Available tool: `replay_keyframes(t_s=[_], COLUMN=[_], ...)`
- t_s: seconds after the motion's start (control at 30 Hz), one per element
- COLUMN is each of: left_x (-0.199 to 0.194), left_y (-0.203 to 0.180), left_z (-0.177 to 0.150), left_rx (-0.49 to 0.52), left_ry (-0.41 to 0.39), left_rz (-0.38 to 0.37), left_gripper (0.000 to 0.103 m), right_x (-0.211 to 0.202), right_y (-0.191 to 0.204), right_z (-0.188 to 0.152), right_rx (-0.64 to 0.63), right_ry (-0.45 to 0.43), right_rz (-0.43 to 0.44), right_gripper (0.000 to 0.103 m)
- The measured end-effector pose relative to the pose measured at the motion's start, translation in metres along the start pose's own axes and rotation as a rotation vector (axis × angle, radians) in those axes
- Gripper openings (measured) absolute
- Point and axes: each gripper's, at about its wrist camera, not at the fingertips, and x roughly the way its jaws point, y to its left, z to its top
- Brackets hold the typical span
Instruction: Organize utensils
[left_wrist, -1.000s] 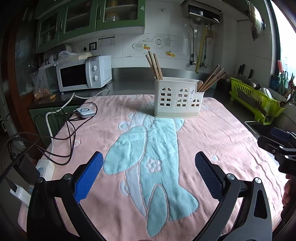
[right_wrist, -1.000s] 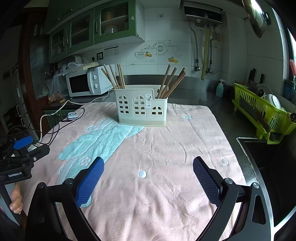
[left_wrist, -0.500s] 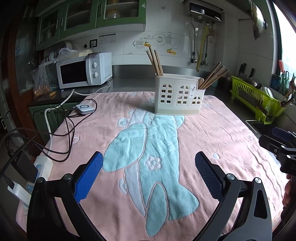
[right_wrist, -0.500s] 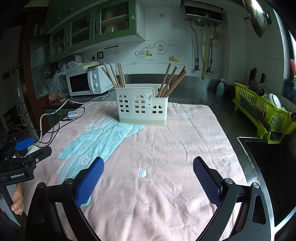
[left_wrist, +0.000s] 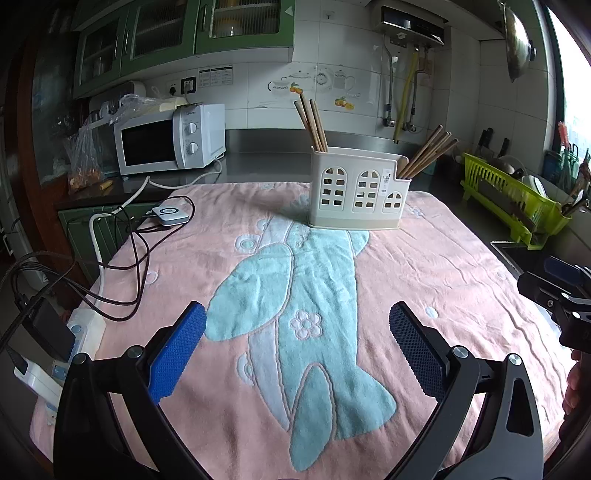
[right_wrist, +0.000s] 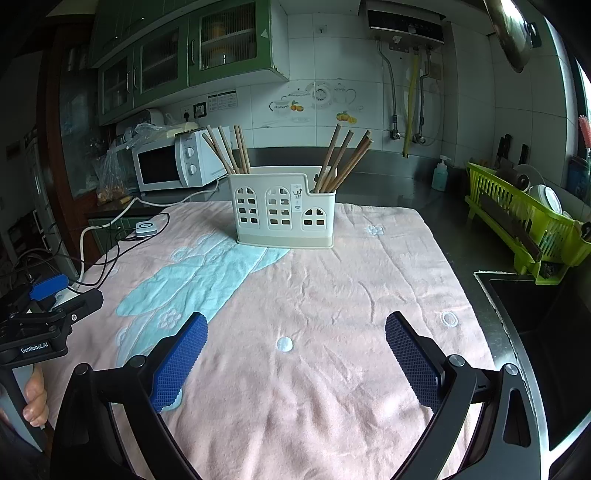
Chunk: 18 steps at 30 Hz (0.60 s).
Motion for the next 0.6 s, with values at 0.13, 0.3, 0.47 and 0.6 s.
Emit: replay_keyframes(t_s=[0.13,0.3,0.47,0.6], left_x=[0.0001,0.0009,0.0023,0.0029], left_y=[-0.0001,0.0004,-0.0001,-0.0003], left_z=[-0.0002,-0.0004,-0.0026,-0.0029], left_rx=[-0.001,-0.003,-0.002,-0.002], left_ry=[0.000,0.002,0.006,0.006], left_rz=[-0.001,-0.001,-0.003,-0.002], left_gripper=[0.098,0.098,0.098,0.098], right_x=[-0.0001,0.0002,0.0004,0.0006], right_y=[0.0001,0.0001,0.0006,0.0002], right_z=[0.0000,-0.0001,-0.0004,-0.0007], right_rx=[0.000,0.002,0.001,0.004], right_ry=[0.000,0.000,0.001,0.001], right_rz=[0.000,0.003,0.003,0.003], right_gripper=[0.094,0.094,0.094,0.094])
